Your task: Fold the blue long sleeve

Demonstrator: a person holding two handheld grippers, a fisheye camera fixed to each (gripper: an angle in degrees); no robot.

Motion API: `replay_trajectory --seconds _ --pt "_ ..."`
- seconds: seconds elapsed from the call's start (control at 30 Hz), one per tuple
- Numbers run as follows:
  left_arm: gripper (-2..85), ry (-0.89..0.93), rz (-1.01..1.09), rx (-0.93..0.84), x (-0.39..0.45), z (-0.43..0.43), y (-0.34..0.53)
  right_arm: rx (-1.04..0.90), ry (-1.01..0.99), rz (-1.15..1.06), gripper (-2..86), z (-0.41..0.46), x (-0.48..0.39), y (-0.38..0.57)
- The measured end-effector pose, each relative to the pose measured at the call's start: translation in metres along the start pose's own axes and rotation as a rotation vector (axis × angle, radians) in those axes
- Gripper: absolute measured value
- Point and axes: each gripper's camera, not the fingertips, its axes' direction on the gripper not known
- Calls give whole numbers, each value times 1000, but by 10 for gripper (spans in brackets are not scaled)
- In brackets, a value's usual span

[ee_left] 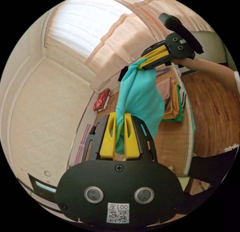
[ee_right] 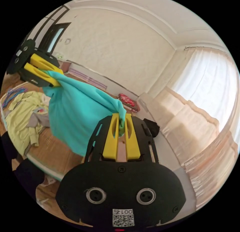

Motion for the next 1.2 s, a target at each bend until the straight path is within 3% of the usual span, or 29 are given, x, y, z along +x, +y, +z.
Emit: replay_trajectory --seconds 0.2,0.3,0.43,0.57,0.83,1.0,1.2 --pt "53 -25 -64 135 8 50 -101 14 95 96 21 62 100 4" --pt "53 -27 -11 83 89 105 -127 -119 36 100 22 112 117 57" --pt "53 -17 153 -64 239 179 -126 -433 -135 193 23 182 112 166" --pt "60 -239 291 -16 311 173 -105 -382 -131 222 23 175 100 209" --pt "59 -90 134 -46 288 166 -62 -421 -154 152 17 181 92 214" --pt "3 -36 24 -160 286 159 -15 -518 -114 144 7 180 81 224" --pt "-9 201 -153 -322 278 134 109 -423 -134 176 5 122 49 195"
